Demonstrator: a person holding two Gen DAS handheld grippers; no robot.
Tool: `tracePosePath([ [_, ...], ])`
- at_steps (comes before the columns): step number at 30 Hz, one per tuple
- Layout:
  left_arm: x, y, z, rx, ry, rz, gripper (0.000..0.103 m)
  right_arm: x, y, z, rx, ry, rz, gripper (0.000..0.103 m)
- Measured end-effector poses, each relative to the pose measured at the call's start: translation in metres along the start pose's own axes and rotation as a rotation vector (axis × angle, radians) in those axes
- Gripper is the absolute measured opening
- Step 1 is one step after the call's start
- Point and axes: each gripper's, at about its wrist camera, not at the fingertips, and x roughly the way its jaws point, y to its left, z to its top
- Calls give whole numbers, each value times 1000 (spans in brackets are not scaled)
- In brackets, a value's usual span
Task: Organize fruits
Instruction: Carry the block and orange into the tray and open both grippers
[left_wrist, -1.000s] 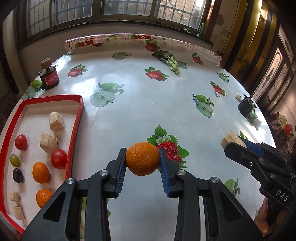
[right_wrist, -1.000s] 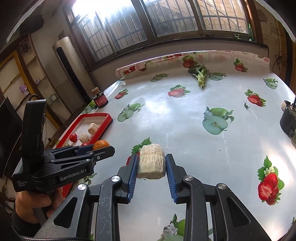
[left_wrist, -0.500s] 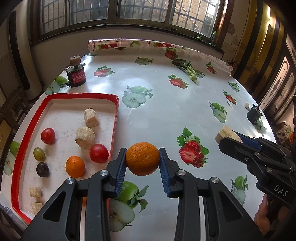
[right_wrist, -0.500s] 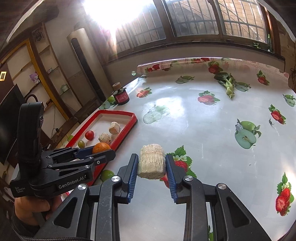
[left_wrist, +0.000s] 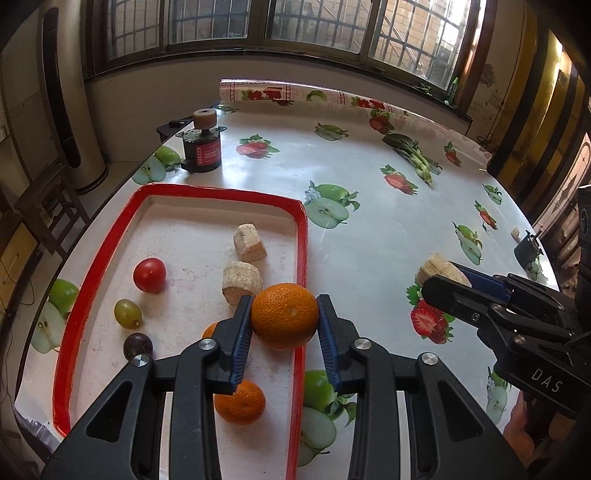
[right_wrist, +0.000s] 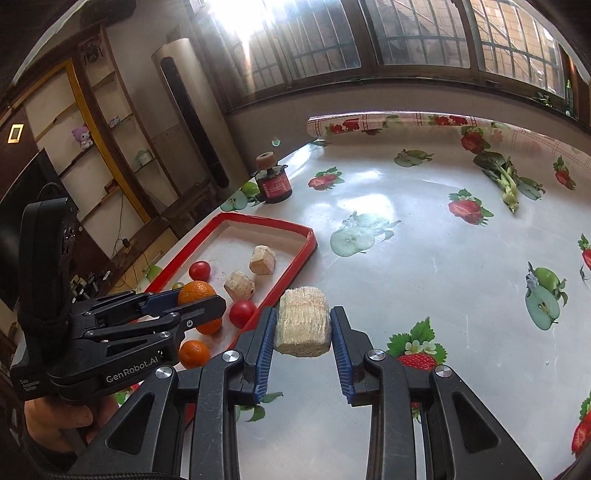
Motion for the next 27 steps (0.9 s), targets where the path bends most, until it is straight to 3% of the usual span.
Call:
tracePosePath([
  [17, 10, 66, 19, -82, 1, 51, 31, 52, 32, 31, -45, 37, 35, 30],
  [27, 42, 96, 53, -111, 36, 72, 31, 101, 43, 64, -50, 61, 35, 30],
])
